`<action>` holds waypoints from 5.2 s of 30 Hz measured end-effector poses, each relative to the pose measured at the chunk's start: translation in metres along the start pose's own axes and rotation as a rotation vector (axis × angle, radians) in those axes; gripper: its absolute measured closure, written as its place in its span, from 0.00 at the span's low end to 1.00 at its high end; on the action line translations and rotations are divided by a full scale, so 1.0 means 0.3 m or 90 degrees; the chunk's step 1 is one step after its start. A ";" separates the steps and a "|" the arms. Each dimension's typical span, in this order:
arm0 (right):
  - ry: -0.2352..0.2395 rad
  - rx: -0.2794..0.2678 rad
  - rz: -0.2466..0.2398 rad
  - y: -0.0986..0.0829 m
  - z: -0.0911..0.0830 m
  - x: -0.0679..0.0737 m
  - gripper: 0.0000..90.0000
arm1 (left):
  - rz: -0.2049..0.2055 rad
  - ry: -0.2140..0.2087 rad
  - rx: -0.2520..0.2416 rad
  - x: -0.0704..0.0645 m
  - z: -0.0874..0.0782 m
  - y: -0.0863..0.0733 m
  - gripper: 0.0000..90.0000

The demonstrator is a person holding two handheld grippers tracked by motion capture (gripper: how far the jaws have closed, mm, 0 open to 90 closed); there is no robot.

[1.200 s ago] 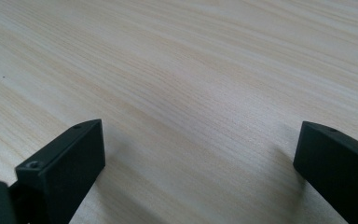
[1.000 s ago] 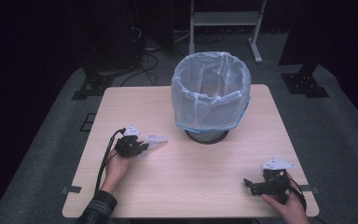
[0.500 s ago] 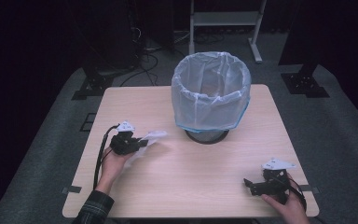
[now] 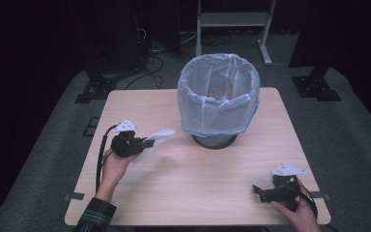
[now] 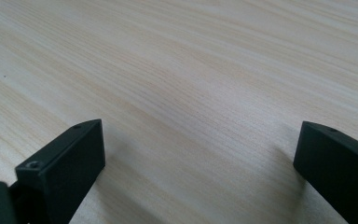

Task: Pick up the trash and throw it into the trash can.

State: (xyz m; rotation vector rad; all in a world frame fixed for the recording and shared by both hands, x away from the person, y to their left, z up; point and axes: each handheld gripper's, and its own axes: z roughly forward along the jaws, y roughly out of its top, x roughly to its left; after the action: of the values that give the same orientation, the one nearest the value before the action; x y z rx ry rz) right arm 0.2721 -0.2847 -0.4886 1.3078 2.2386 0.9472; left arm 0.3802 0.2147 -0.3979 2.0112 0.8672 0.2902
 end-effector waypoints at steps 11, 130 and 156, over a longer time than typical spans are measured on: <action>0.000 0.000 0.000 0.000 0.000 0.000 0.00 | 0.008 -0.023 -0.043 -0.045 -0.054 0.074 0.90; 0.004 0.000 -0.002 0.000 -0.001 -0.002 0.00 | 0.080 -0.057 -0.128 -0.200 0.200 0.850 0.24; 0.004 0.001 -0.002 -0.001 -0.002 -0.002 0.00 | 0.094 -0.013 -0.111 -0.190 -0.012 0.667 0.00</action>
State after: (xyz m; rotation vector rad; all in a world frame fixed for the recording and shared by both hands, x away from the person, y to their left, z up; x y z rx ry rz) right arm 0.2718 -0.2854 -0.4885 1.3022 2.2455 0.9498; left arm 0.4301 0.1084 -0.2260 1.9144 0.6592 0.4135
